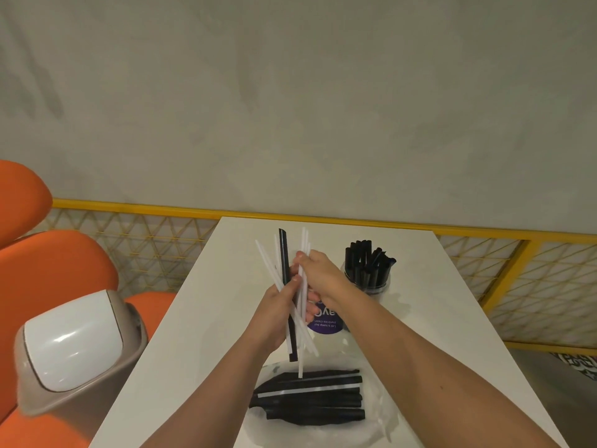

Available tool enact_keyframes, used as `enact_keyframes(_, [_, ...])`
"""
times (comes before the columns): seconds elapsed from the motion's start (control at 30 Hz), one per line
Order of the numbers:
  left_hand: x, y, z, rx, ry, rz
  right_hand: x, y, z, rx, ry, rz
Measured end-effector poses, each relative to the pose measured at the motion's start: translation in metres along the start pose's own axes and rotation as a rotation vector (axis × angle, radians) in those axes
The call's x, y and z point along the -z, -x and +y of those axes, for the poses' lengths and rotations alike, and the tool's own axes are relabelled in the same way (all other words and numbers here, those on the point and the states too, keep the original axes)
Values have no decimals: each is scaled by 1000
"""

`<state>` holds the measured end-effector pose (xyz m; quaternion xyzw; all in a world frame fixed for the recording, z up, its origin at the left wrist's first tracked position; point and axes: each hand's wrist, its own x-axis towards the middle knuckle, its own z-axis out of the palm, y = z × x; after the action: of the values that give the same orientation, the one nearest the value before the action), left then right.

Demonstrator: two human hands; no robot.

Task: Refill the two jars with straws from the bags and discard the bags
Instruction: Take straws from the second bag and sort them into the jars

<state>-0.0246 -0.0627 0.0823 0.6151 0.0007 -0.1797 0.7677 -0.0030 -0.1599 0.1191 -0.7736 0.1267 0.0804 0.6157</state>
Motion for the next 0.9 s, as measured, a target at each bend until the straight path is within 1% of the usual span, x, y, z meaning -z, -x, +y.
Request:
enact_keyframes(0.07, [4,0,0,30,89,26,0,-5,-4,17,-157,89])
enact_keyframes(0.13, [11,-2,-1,47,144,91,4,-14,-11,60,-321,198])
enact_keyframes(0.23, [25,-9,-5,55,193,201,16,-24,-25,198,-422,311])
enact_keyframes(0.37, [40,-16,-10,50,208,248,26,-28,-51,537,-409,427])
enact_keyframes(0.47, [45,-18,-10,43,209,263,22,-30,-62,709,-323,419])
enact_keyframes(0.57, [47,-19,-7,26,209,271,10,-34,-60,820,-189,355])
enact_keyframes(0.63, [47,-19,-4,14,212,275,1,-39,-52,842,-114,317])
enact_keyframes(0.73, [47,-20,-1,3,218,275,-10,-47,-32,792,-64,259])
enact_keyframes(0.8, [48,-21,0,-3,207,272,-15,-54,-17,722,-37,245])
enact_keyframes(0.9, [48,-22,0,-10,177,266,-14,-64,5,544,48,200])
